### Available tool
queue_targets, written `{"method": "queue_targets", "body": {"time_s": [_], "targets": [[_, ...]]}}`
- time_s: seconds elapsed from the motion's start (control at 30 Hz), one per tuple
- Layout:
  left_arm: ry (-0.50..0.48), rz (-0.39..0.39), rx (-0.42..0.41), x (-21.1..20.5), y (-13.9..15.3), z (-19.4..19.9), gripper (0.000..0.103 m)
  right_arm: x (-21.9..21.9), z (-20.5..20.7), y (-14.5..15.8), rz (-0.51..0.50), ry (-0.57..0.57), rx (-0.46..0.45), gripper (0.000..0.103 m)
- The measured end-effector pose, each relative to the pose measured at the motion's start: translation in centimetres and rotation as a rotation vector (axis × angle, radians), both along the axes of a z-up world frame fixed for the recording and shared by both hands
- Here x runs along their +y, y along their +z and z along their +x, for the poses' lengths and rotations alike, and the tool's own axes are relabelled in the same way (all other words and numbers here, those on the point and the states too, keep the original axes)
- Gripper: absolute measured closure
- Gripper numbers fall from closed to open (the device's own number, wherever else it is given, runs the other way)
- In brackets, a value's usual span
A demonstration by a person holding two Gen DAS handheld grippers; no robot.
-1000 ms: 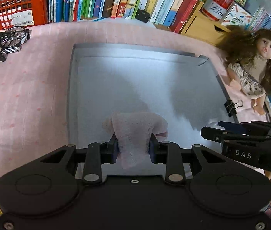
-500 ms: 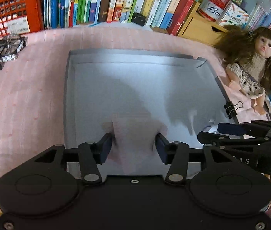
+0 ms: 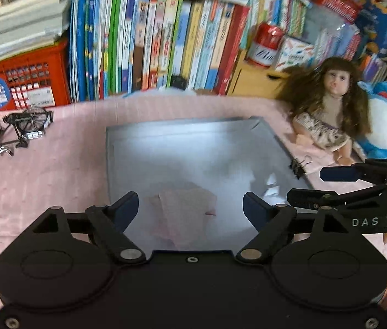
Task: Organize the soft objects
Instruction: 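Move both grippers back toward the remaining soft items on the table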
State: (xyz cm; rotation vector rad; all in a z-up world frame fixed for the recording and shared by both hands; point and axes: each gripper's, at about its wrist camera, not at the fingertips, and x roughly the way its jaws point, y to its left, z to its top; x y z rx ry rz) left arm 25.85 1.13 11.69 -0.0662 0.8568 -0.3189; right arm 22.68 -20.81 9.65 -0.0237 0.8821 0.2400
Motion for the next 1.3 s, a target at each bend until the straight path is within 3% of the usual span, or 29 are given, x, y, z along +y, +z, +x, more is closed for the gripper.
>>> {"method": "queue_targets", "body": {"time_s": [0.27, 0.53, 1.07, 1.3], "targets": [[-0.007, -0.041, -0.148, 1.4, 2.4, -7.1, 0.016, -0.5, -6.3, 2.6, 0.039, 0.006, -0.179, 0.011], [-0.001, -0.063, -0.248, 2.6, 2.8, -14.1, 0.012, -1.4, -12.0, 2.9, 0.095, 0.003, -0.305, 0.005], [0.075, -0.109, -0.328, 5.4, -0.6, -22.9, 0.008, -2.0, -20.6, -0.9, 0.074, -0.101, -0.444, 0.002], [0.133, -0.061, -0.363, 6.4, -2.4, -24.6, 0.004, -2.0, -22.5, -2.9, 0.054, -0.127, -0.502, 0.002]]}}
